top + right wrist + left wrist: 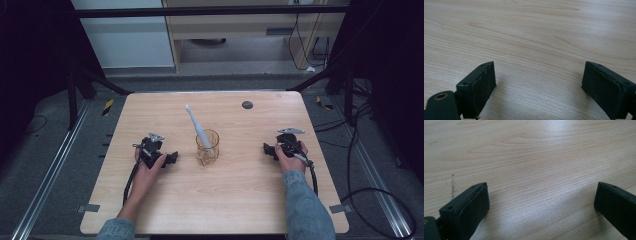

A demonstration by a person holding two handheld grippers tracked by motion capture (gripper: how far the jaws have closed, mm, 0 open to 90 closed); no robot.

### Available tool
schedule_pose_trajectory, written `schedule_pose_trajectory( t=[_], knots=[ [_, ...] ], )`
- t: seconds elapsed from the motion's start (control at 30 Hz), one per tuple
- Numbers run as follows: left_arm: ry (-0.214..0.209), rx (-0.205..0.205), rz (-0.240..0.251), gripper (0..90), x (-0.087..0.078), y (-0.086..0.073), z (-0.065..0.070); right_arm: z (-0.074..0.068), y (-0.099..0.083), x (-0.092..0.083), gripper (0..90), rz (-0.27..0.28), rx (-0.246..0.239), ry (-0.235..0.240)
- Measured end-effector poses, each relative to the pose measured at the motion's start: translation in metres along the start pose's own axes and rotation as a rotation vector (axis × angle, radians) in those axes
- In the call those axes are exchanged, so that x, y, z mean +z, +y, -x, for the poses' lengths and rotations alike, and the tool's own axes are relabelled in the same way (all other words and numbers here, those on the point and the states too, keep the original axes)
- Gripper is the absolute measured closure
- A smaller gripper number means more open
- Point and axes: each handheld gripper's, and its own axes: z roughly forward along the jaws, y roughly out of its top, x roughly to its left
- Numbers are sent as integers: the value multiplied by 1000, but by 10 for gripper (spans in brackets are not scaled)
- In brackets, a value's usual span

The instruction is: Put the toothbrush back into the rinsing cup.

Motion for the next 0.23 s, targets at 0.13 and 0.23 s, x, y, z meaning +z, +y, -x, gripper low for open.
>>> schedule_pose_trajectory(
  t=[0.13,0.23],
  knots=[
    [0,0,0,0,0,0,0,-3,0,1,86,-11,-33,-1],
    [0,1,0,0,0,0,0,-4,0,1,20,-27,-24,-4]
  ],
)
